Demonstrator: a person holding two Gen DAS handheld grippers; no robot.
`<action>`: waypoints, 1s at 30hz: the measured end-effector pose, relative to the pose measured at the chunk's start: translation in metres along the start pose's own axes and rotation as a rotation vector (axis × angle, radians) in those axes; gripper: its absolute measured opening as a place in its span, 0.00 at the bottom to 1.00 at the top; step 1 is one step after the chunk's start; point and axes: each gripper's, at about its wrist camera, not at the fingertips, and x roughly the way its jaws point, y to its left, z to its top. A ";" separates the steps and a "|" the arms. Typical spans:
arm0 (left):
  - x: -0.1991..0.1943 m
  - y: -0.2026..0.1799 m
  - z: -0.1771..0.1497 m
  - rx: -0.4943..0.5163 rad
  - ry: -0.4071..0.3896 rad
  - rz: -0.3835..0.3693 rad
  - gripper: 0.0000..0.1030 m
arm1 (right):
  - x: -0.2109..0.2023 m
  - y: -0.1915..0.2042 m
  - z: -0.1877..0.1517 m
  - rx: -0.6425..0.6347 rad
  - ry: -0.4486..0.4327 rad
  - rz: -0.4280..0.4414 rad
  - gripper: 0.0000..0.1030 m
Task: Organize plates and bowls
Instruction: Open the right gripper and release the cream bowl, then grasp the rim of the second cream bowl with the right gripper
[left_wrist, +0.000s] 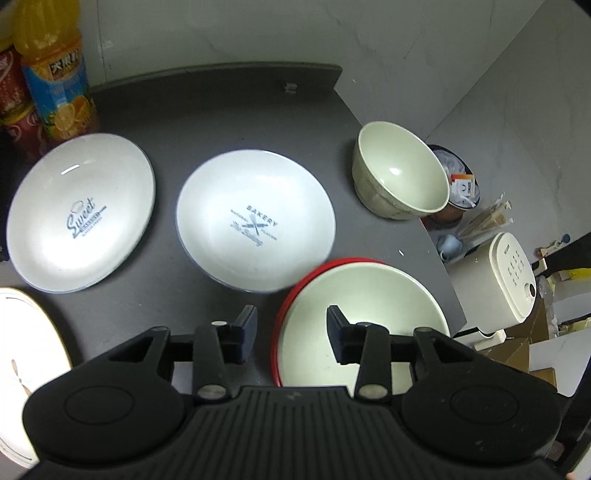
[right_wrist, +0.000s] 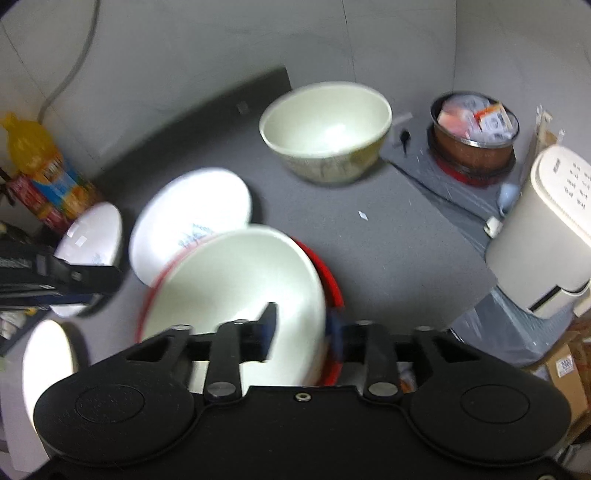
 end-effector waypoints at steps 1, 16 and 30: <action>-0.001 0.001 0.000 0.000 -0.005 0.004 0.45 | -0.004 0.001 0.001 -0.006 -0.017 -0.002 0.54; -0.003 -0.007 0.001 0.016 -0.056 0.047 0.66 | -0.022 -0.024 0.013 0.075 -0.094 0.025 0.62; 0.025 -0.032 0.032 0.025 -0.061 0.071 0.69 | 0.006 -0.054 0.053 0.106 -0.116 0.019 0.62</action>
